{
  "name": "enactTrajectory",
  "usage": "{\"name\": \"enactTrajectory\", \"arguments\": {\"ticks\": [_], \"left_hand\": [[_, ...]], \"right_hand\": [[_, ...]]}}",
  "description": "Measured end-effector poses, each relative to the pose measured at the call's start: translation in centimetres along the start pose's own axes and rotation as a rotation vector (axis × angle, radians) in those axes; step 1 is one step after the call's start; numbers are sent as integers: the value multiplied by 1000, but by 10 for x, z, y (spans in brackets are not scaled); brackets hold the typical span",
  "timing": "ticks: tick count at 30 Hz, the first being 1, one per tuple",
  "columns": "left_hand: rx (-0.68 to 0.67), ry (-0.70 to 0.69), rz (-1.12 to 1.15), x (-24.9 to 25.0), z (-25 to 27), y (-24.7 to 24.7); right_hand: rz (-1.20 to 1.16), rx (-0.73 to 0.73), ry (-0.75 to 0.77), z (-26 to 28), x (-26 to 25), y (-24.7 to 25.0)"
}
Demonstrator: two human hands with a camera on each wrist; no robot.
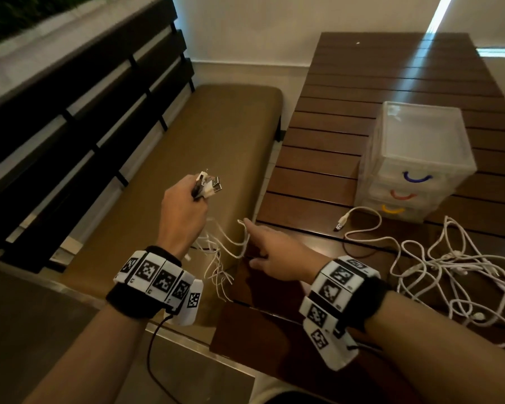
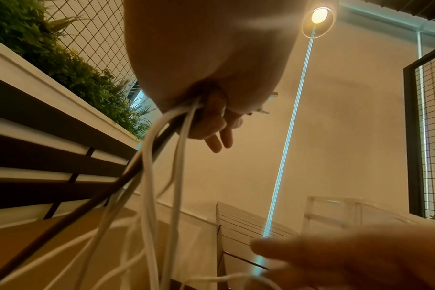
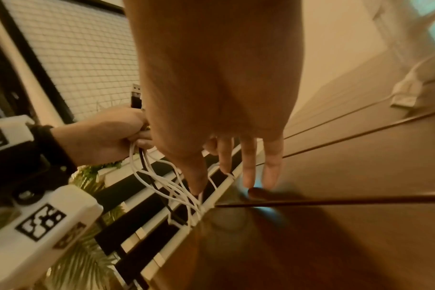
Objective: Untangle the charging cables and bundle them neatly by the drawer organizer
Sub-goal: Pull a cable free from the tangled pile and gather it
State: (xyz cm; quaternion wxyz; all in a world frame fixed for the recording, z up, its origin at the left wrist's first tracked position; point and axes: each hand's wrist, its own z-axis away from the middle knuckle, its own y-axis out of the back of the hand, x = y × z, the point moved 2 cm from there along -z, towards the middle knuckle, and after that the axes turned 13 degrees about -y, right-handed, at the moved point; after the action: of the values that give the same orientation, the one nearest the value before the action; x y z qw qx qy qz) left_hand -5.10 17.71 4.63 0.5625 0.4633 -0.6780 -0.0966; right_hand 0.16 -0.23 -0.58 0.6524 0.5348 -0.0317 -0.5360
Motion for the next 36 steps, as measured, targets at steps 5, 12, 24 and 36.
{"name": "enactTrajectory", "arguments": {"ticks": [5, 12, 24, 36], "left_hand": [[20, 18, 33, 3, 2, 12], [-22, 23, 83, 10, 7, 1], [-332, -94, 118, 76, 23, -81], [-297, 33, 327, 123, 49, -107]], "right_hand": [[-21, 38, 37, -6, -12, 4], [165, 74, -139, 5, 33, 19], [321, 266, -432, 28, 116, 66], [131, 736, -264, 81, 98, 108]]}}
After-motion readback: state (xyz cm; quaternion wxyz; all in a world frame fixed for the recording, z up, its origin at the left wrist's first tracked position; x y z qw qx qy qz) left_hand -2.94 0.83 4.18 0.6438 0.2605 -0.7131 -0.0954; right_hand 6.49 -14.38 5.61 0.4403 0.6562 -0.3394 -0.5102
